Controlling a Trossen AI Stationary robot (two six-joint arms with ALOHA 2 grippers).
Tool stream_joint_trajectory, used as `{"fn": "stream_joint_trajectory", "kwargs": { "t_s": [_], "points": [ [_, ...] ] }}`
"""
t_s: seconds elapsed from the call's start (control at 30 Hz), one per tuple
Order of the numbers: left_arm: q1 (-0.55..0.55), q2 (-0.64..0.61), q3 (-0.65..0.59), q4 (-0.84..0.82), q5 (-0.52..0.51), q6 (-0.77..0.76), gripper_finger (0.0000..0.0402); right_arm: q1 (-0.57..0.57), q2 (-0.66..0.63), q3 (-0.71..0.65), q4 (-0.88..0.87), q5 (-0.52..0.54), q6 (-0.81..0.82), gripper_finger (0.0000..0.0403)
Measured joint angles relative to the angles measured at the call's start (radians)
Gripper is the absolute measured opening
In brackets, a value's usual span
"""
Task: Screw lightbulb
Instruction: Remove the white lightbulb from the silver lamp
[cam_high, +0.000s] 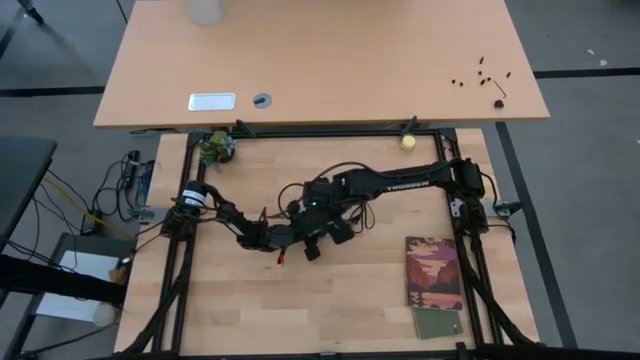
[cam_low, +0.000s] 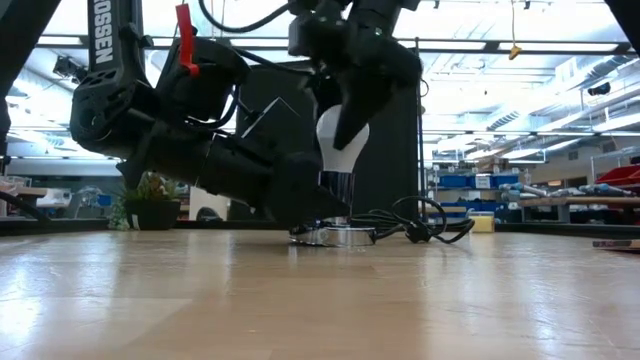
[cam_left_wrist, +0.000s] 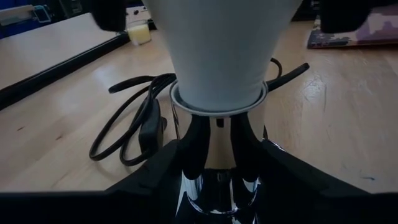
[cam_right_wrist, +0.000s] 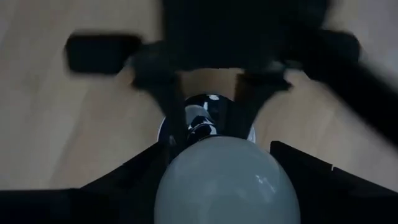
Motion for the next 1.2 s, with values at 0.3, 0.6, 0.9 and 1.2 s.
{"fn": "stream_joint_trajectory", "kwargs": {
  "t_s": [0.3, 0.6, 0.9, 1.2],
  "points": [
    [0.0, -0.001, 0.0, 0.001, 0.004, 0.021, 0.019, 0.02, 0.0, 0.0, -0.025, -0.012, -0.573, 0.0278],
    [-0.001, -0.001, 0.0, 0.002, 0.012, 0.026, 0.019, 0.068, 0.001, 0.011, -0.027, 0.014, -0.398, 0.0313],
    [0.0, -0.001, 0.0, 0.0, 0.019, 0.015, 0.019, 0.092, 0.002, 0.023, -0.026, 0.042, -0.077, 0.0392],
    [0.0, -0.001, -0.001, -0.003, 0.02, 0.009, 0.019, 0.076, -0.008, 0.023, -0.029, 0.141, 0.329, 0.0357]
  ]
}}
